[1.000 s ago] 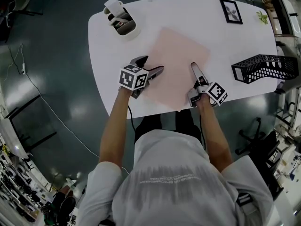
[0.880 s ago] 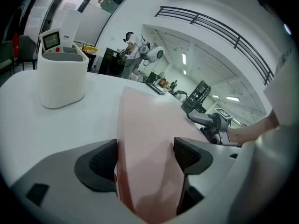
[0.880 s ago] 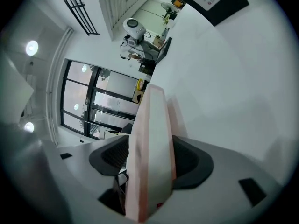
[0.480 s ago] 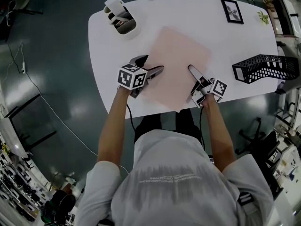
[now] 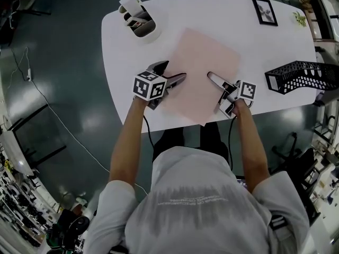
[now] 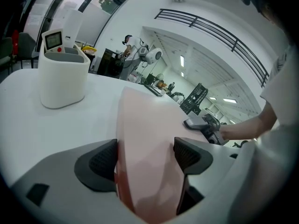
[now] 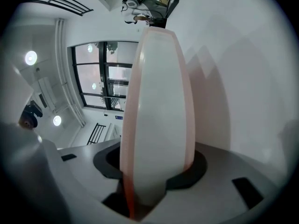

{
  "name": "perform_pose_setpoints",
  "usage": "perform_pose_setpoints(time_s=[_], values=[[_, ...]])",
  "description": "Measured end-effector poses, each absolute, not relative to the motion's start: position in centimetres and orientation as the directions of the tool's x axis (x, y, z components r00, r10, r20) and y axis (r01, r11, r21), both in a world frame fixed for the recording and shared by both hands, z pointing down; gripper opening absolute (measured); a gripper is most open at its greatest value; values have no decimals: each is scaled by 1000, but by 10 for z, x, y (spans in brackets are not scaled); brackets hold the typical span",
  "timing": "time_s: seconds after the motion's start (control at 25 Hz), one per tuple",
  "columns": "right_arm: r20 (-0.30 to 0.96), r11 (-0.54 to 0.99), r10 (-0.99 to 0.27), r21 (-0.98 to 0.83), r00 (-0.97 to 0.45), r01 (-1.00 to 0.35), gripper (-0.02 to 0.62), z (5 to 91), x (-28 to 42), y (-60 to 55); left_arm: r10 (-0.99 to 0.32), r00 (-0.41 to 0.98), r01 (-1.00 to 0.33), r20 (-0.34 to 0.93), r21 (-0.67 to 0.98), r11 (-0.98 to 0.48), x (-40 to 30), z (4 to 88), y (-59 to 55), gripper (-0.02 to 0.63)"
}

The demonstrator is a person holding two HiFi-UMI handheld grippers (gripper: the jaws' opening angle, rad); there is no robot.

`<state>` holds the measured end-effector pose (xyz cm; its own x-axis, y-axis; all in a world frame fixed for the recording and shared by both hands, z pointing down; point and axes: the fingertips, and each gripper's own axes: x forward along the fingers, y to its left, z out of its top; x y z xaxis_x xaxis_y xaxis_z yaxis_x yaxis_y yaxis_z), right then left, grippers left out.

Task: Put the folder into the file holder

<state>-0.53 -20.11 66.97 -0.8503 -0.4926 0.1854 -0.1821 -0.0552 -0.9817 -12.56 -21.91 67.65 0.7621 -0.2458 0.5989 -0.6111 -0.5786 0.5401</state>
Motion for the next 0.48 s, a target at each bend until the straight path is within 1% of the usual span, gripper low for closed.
perform_pose_setpoints(time_s=[0.12,0.24,0.36,0.48], values=[[180,-52,-483,-983,-857,-178,207,669,-9,-202,-253,767,-609,589,547,-574,-128,675,-220,379],[169,-10,-477,-982,-863,-187,196,664,-13,-204,-266,780,-602,566,565,-564,-133,671,-222,382],[132,80,-464,-979,-876,-190,183,654,-19,-203,-270,802,-580,533,586,-565,-138,666,-223,382],[92,211,-415,-958,-905,-194,179,641,-24,-198,-230,856,-504,463,650,-569,-141,658,-215,382]])
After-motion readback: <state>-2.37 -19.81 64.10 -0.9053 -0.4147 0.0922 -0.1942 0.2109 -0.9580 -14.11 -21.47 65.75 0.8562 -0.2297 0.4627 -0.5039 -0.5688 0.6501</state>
